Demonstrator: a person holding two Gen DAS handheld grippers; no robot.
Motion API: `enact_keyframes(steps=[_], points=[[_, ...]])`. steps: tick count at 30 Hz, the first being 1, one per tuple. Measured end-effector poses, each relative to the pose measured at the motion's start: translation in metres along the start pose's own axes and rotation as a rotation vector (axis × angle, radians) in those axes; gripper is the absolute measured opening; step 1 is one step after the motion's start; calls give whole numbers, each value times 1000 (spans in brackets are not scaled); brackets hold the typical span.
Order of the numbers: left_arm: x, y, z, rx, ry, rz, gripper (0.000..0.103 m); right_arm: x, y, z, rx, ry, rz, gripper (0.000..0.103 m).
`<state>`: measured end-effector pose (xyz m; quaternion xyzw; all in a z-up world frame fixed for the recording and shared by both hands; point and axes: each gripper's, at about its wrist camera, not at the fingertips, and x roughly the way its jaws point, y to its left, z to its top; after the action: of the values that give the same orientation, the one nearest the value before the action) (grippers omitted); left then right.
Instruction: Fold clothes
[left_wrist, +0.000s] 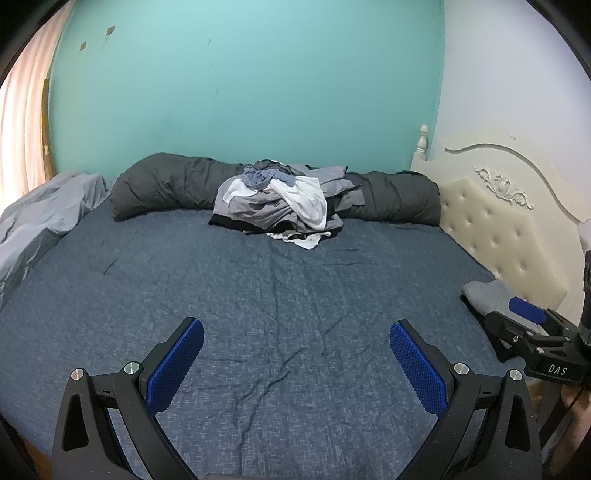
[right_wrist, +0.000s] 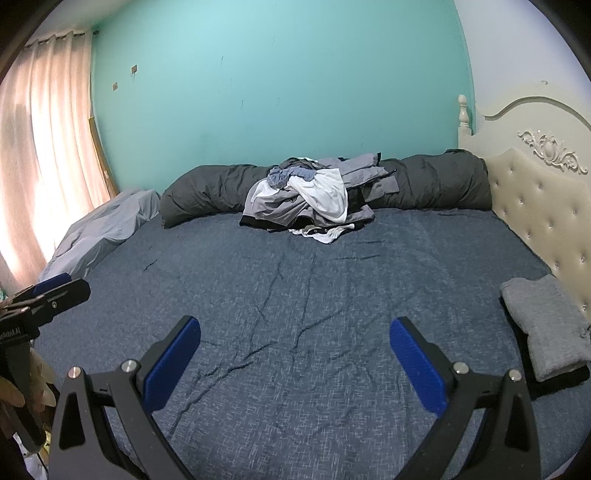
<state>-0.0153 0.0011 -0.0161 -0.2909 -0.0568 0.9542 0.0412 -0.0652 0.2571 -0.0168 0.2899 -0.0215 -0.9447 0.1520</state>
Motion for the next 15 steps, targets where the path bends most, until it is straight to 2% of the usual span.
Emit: enact_keyframes(steps=[15], points=[[86, 32, 18, -6, 44, 16, 103, 84, -12, 16, -11, 60, 19, 103]])
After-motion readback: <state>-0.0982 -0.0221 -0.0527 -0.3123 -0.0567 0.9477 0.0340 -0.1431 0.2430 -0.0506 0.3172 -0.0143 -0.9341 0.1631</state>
